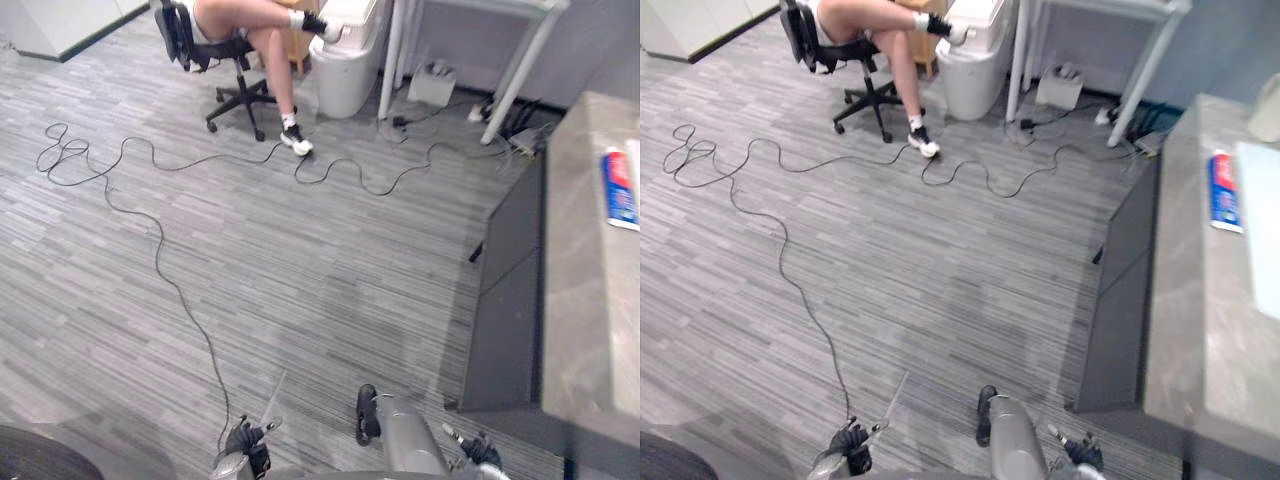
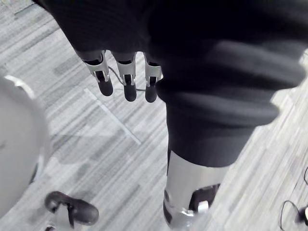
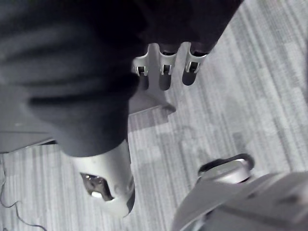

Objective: Organize washtable

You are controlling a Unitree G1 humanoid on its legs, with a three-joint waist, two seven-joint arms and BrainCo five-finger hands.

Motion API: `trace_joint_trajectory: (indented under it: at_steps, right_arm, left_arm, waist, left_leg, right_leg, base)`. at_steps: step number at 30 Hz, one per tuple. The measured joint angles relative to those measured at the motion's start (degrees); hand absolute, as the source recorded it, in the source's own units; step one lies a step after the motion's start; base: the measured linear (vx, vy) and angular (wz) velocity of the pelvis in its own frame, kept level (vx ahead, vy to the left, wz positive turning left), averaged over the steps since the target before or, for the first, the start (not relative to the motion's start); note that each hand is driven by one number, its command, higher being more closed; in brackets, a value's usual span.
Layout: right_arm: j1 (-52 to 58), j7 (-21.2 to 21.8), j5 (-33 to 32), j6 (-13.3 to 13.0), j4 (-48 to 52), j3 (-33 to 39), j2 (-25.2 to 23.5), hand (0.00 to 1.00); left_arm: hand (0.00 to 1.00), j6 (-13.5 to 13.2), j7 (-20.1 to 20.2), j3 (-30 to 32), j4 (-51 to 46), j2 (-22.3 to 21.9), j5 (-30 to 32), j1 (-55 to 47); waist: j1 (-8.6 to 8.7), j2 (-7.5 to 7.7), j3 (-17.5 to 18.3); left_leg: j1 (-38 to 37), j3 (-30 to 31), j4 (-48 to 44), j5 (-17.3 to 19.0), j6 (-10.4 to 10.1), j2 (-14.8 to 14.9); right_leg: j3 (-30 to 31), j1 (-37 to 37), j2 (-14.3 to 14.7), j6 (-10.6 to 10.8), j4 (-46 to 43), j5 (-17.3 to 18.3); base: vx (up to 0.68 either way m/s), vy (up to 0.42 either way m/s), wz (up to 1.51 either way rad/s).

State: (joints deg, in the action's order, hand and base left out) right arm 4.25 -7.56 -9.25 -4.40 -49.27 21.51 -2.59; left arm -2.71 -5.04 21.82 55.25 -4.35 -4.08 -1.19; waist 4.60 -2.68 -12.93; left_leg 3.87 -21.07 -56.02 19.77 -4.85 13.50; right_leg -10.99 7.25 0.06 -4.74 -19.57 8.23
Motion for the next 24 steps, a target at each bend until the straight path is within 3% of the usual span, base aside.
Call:
trace_joint_trajectory:
  at_steps: [2, 3, 5, 7, 8, 9, 10, 11, 13, 14, 17, 18, 20, 22, 23, 24]
  right_arm:
    - [-0.44, -0.01, -0.42, -0.19, 0.19, -1.88, -0.08, 0.0]
    - [-1.06, -0.01, -0.42, -0.25, 0.19, -2.07, -0.25, 0.0]
    - [-2.19, -0.24, -0.43, -0.06, 0.04, -1.72, -1.25, 0.0]
    - [-2.18, -0.47, -0.39, -0.13, -0.06, -1.86, -1.33, 0.0]
    - [-1.75, -0.47, -0.37, -0.28, 0.32, -2.45, -0.84, 0.0]
    - [-1.72, -0.93, -0.36, 0.02, -0.02, -2.35, -0.82, 0.0]
    - [-1.48, -1.0, -0.35, 0.22, 0.0, -2.42, -1.16, 0.0]
    - [-0.83, -0.93, -0.27, 0.37, -0.05, -2.52, -1.76, 0.0]
    - [-0.67, -0.8, -0.07, 0.9, -1.55, -4.08, -2.2, 0.0]
    - [-0.87, -0.67, -0.02, 0.99, -1.61, -4.31, -2.15, 0.0]
    - [-1.21, -0.46, 0.89, 0.87, -1.47, -3.0, -1.77, 0.0]
    - [-1.43, -0.37, 0.95, 0.84, -1.44, -2.7, -1.78, 0.0]
    - [-2.64, 0.06, 1.17, 0.78, -1.45, -0.88, -1.52, 0.0]
    - [-3.78, 0.07, 2.18, 0.78, -1.21, 0.44, -0.99, 0.0]
    - [-3.78, 0.05, 2.42, 0.79, -1.16, 0.69, -0.48, 0.0]
    - [-3.34, 0.0, 2.75, 0.84, -1.37, 0.72, -0.42, 0.0]
  left_arm:
    - [0.0, -0.21, -0.02, -0.93, -1.61, 0.01, -0.34, 0.12]
    - [0.0, -0.46, -0.02, -1.02, -2.04, 0.05, -0.67, 0.33]
    - [0.0, -0.97, -0.1, -1.0, -2.93, 0.17, -1.58, 0.34]
    - [0.0, -1.5, -0.26, -1.0, -2.88, -0.1, -2.02, 0.15]
    - [0.0, -1.64, -0.51, -1.0, -1.87, -0.53, -2.16, -0.31]
    - [0.0, -1.41, -0.82, -0.97, -1.16, 0.59, -2.37, 0.11]
    - [0.0, -1.45, -1.24, -0.97, -1.13, 0.95, -2.45, 0.01]
    - [0.0, -1.57, -1.36, -1.03, -1.16, 1.2, -2.45, -0.28]
    - [0.0, -1.54, -1.3, -1.27, -1.25, 2.35, -2.44, -0.09]
    - [0.0, -1.11, -1.32, -1.85, -0.77, 3.0, -2.43, -0.06]
    - [0.0, -0.78, -1.33, -3.3, 0.75, 3.14, -2.32, 0.05]
    - [0.0, -0.69, -1.29, -3.57, 1.25, 3.16, -2.15, -0.01]
    - [0.0, -0.28, -1.22, -4.53, 3.27, 3.2, -1.56, 1.17]
    - [0.0, 0.0, -1.12, -5.59, 4.8, 3.29, -0.26, 2.21]
    - [0.0, 0.13, -1.02, -6.67, 5.61, 3.3, 0.37, 2.46]
    - [0.0, 0.15, -0.87, -6.67, 5.84, 3.3, 0.44, 2.4]
  waist:
    - [-1.19, 0.99, -0.07]
    - [-2.34, 1.24, -0.01]
    - [-2.84, 1.74, -0.25]
    - [-2.97, 1.47, -0.09]
    - [-3.23, 0.44, 0.47]
    - [-3.43, 1.33, 1.16]
    - [-3.33, 2.32, 1.81]
    - [-3.66, 3.73, 2.63]
    - [-4.25, 5.44, 3.12]
    - [-3.9, 6.13, 3.24]
    - [-3.81, 5.32, 3.03]
    - [-3.84, 4.98, 3.18]
    - [-3.28, 3.11, 3.02]
    - [-2.27, 1.53, 2.08]
    - [-2.21, 0.89, 1.68]
    - [-2.21, 1.23, 1.76]
  left_leg:
    - [3.52, -0.23, 1.61, 0.83, 1.43, 1.06]
    - [6.59, 0.16, 5.35, 1.3, 1.66, 1.72]
    - [11.52, 4.58, 14.15, 1.06, 1.36, 0.71]
    - [11.26, 10.67, 25.17, -1.67, -0.1, -1.36]
    - [10.88, 15.0, 28.08, -7.44, -1.36, -1.64]
    - [9.43, 12.23, 25.73, -5.69, 0.31, -2.53]
    - [8.81, 9.97, 25.74, -4.62, 0.57, -2.71]
    - [7.2, 6.52, 26.15, -3.29, 1.12, -2.66]
    - [3.94, 1.6, 27.5, -2.49, 2.54, -2.44]
    - [1.44, -1.5, 29.42, -2.31, 3.04, -2.31]
    - [-6.39, -9.66, 36.87, -2.6, 3.08, -2.38]
    - [-7.56, -11.11, 38.2, -2.69, 3.0, -2.48]
    - [-10.38, -15.25, 42.25, -2.95, 2.56, -2.55]
    - [-12.27, -15.93, 45.09, -3.42, 1.72, -2.54]
    - [-14.05, -16.19, 46.33, -3.7, 1.21, -2.72]
    - [-15.14, -16.05, 46.56, -3.94, 0.69, -3.41]
  right_leg:
    - [3.05, -3.53, -0.45, 0.79, 2.64, 0.49]
    - [5.58, -4.89, -1.14, 1.35, 3.05, 0.84]
    - [10.91, -6.21, -3.4, 3.8, 2.65, 2.4]
    - [15.98, -5.66, -4.39, 6.92, 1.17, 4.32]
    - [20.12, -4.92, -4.18, 10.46, -0.55, 6.85]
    - [24.62, -4.35, -5.55, 10.88, -2.91, 8.18]
    - [25.76, -3.79, -6.04, 10.78, -3.86, 8.05]
    - [25.59, -2.04, -6.23, 10.29, -5.37, 6.18]
    - [24.22, 0.43, -6.97, 11.19, -7.42, 3.27]
    - [20.16, 2.4, -7.96, 11.27, -10.01, 1.55]
    - [2.78, 6.75, -10.07, 9.54, -16.3, 3.06]
    - [-0.14, 7.43, -9.99, 8.81, -16.35, 3.5]
    - [-9.27, 10.9, -6.76, 5.96, -14.71, 4.93]
    - [-13.67, 13.71, -3.84, 3.71, -13.31, 5.71]
    - [-15.54, 15.09, -2.17, 1.46, -10.64, 4.51]
    - [-15.73, 14.98, -1.68, 0.35, -7.56, 3.19]
  base:
    - [0.37, 0.109, -0.8]
    - [0.51, 0.25, -1.06]
    - [0.44, 0.392, -1.21]
    - [0.27, 0.399, -1.46]
    - [0.3, 0.541, -1.82]
    - [0.36, 0.628, -1.71]
    - [0.32, 0.48, -1.45]
    - [0.27, 0.392, -1.39]
    - [0.26, 0.333, -1.31]
    - [0.24, 0.239, -1.14]
    - [0.22, 0.204, -1.2]
    - [0.17, 0.111, -1.13]
    - [0.28, 0.099, -1.02]
    - [0.35, 0.018, -0.54]
    - [0.36, -0.045, -0.33]
    - [0.5, -0.089, -0.11]
